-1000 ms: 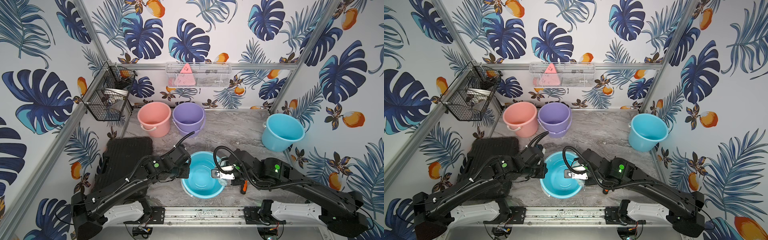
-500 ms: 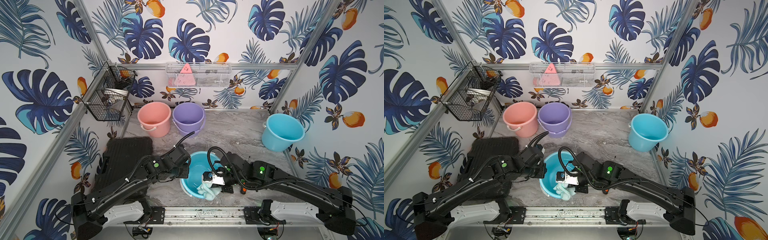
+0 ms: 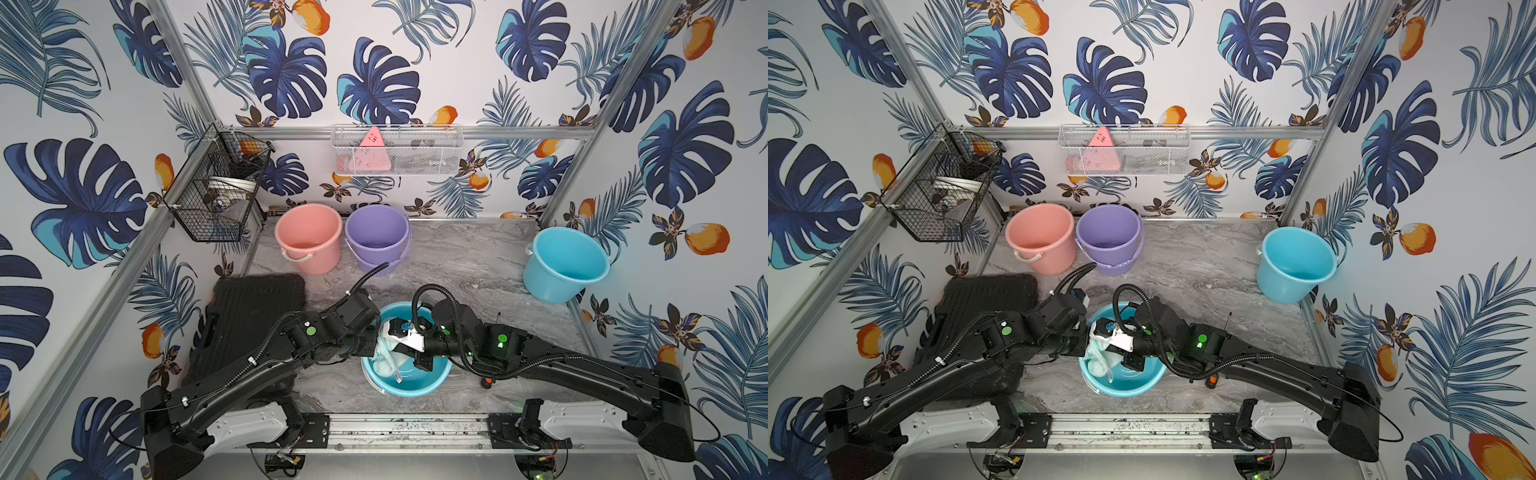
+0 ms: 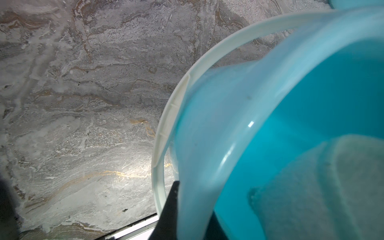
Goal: Wipe the inside of the bucket with a cloth
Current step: Wipe the dirt from the bucket.
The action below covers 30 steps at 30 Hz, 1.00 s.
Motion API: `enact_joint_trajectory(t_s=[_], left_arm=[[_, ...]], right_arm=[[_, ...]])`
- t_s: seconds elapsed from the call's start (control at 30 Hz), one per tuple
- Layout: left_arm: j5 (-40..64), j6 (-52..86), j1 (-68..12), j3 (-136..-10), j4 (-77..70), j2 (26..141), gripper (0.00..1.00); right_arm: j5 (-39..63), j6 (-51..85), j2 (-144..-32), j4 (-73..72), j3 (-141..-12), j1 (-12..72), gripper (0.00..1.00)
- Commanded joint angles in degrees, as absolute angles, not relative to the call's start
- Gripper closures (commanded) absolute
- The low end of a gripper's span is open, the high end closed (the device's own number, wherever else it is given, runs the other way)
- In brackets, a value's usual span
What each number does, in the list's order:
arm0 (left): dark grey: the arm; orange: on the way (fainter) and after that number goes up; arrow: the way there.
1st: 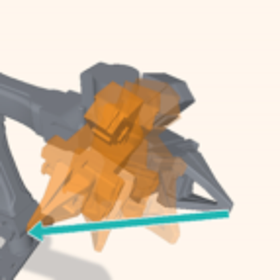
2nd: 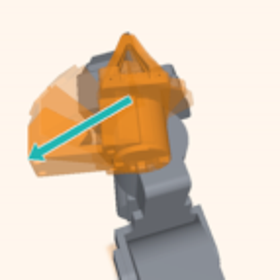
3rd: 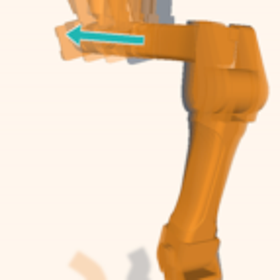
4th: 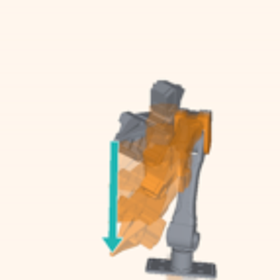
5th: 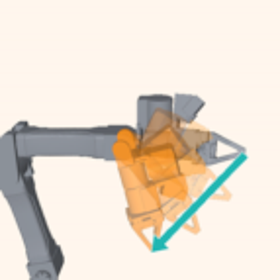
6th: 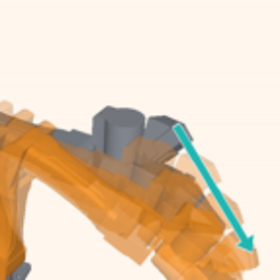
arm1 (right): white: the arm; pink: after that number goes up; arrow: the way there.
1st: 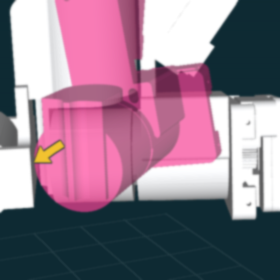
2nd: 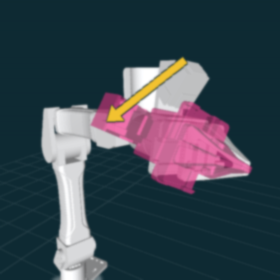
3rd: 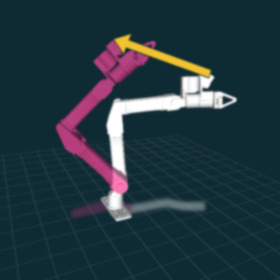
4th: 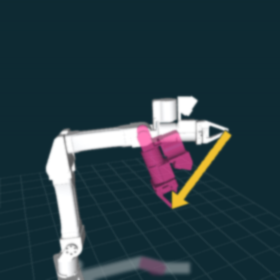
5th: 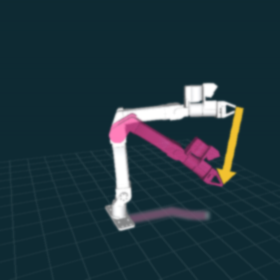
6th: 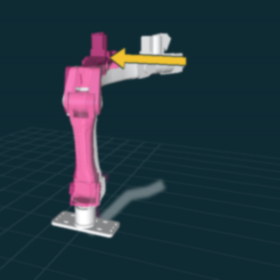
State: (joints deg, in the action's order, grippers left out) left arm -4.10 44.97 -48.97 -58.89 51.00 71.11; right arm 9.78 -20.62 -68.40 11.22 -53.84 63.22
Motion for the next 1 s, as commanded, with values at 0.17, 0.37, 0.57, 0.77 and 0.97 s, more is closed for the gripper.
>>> enact_joint_trajectory(t_s=[0.17,0.37,0.57,0.77,0.97], left_arm=[[-4.1,45.4,-49.3,-59.3,47.7,71.2,1.0],[-4.1,45.5,-49.3,-59.1,48.0,70.9,1.0],[-4.3,45.1,-49.3,-59.7,48.2,71.3,1.0],[-4.2,45.0,-49.4,-59.9,48.0,71.7,1.0],[-4.1,45.0,-49.4,-60.2,47.8,72.1,1.0]], right_arm=[[-10.4,-23.6,-68.4,3.7,-53.6,63.2,1.0],[-17.9,-26.6,-67.4,9.3,-55.7,63.2,1.0],[-21.2,-30.1,-65.1,21.7,-58.9,63.3,1.0],[-17.9,-32.7,-62.6,39.7,-62.9,63.3,1.0],[-13.8,-32.1,-61.9,54.9,-67.6,63.3,1.0]])
